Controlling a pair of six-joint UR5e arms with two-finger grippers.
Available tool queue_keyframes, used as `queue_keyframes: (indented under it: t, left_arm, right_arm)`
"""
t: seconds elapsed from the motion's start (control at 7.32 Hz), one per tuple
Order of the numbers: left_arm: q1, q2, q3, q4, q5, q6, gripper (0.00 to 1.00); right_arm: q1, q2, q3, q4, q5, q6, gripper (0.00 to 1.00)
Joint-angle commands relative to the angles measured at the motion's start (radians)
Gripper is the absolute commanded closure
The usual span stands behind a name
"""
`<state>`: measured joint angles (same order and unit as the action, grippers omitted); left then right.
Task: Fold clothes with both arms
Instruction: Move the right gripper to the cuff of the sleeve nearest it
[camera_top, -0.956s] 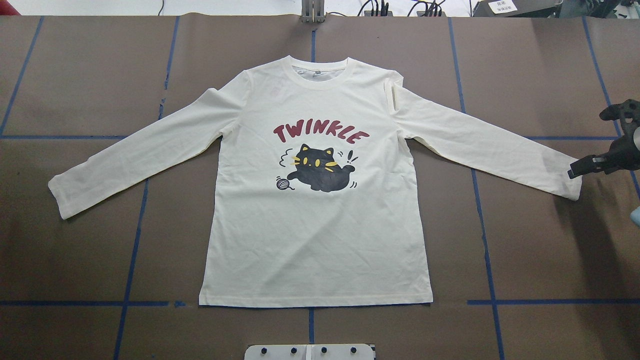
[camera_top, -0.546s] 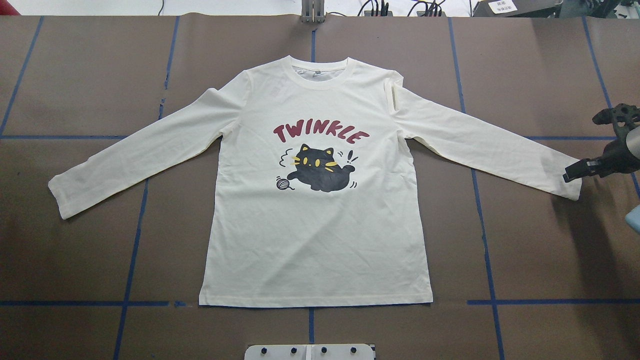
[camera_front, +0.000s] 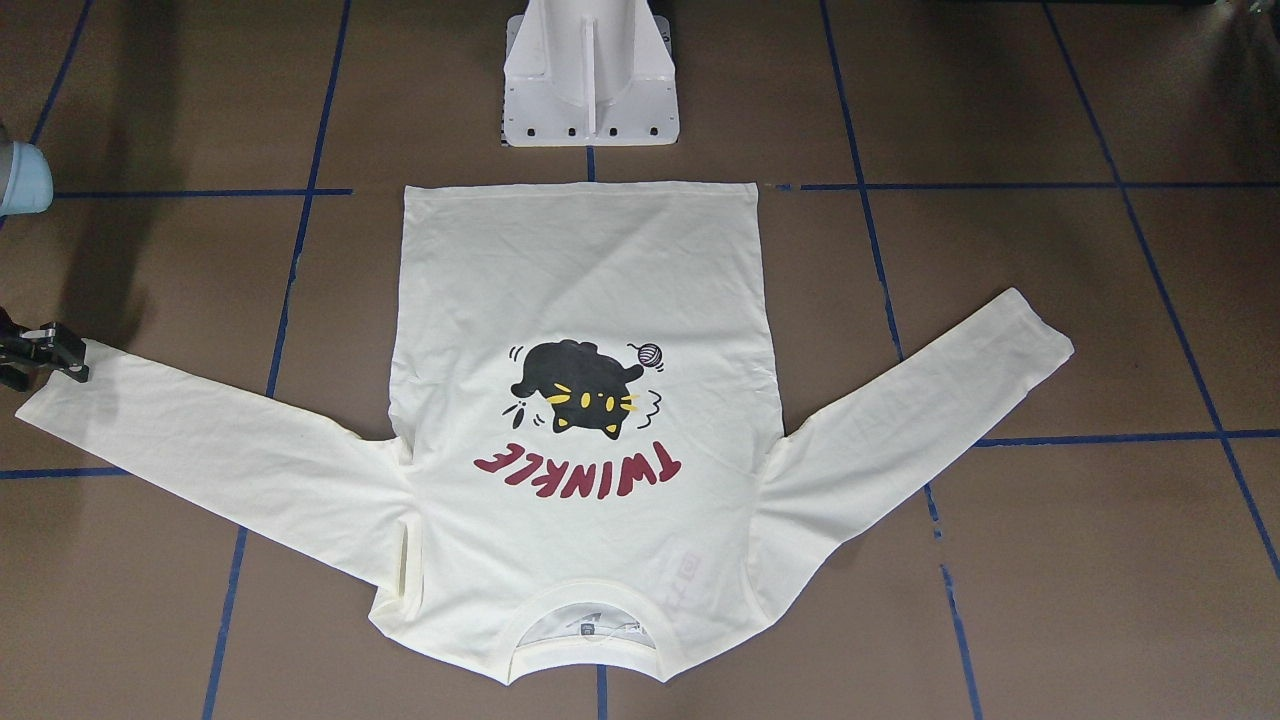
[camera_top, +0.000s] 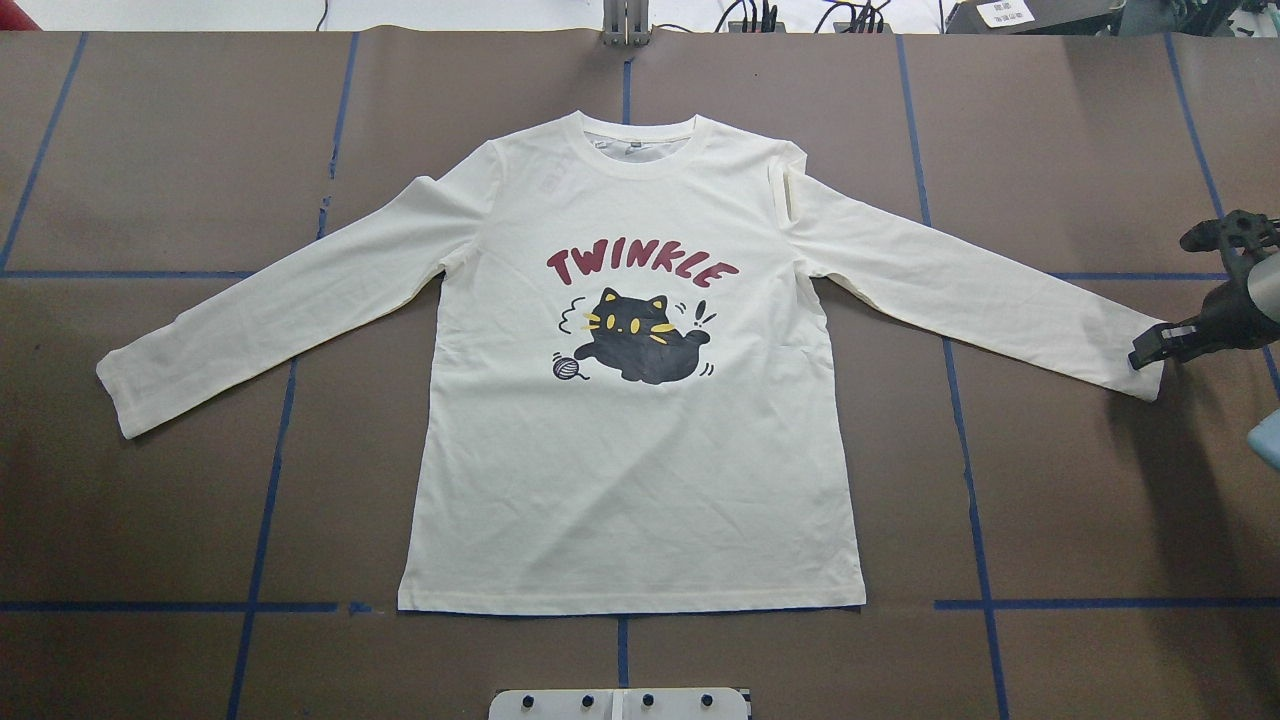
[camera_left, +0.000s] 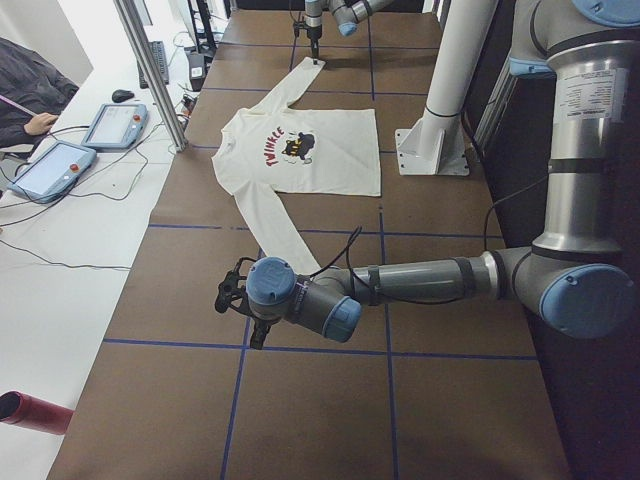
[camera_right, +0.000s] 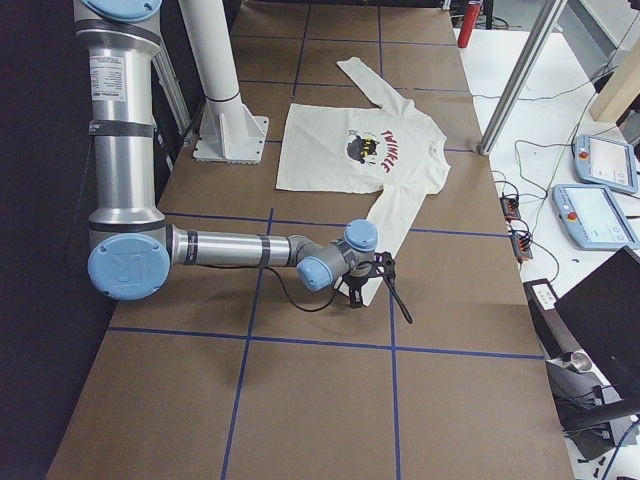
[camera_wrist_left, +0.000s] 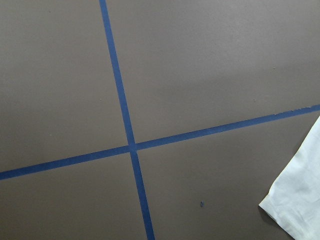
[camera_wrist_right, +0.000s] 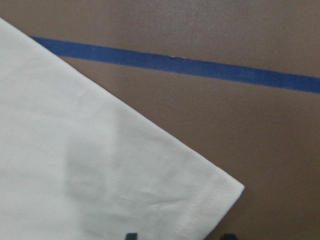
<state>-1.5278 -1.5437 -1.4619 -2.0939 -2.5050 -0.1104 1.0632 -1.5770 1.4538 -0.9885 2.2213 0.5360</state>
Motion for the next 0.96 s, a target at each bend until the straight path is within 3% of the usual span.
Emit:
queue_keyframes:
  t: [0.0,0.41,0.55,0.82]
  left_arm:
    - [0.0,0.001,0.002,0.0,0.0,0.0,0.0]
    - [0.0,-0.001,0.009,0.0,0.0,0.0,0.0]
    - [0.0,-0.001,0.008,0.0,0.0,0.0,0.0]
    - [0.0,-0.001,0.006,0.0,-0.002,0.0,0.0]
  right_arm:
    - [0.0,0.002,0.0,0.002,0.014,-0.002,0.98]
    - [0.0,0.012,0.022,0.004,0.011,-0.001,1.0]
    - [0.0,0.014,0.074,0.004,0.02,0.001,1.0]
    - [0.0,0.169,0.105,-0.007,0.11,0.115,1.0]
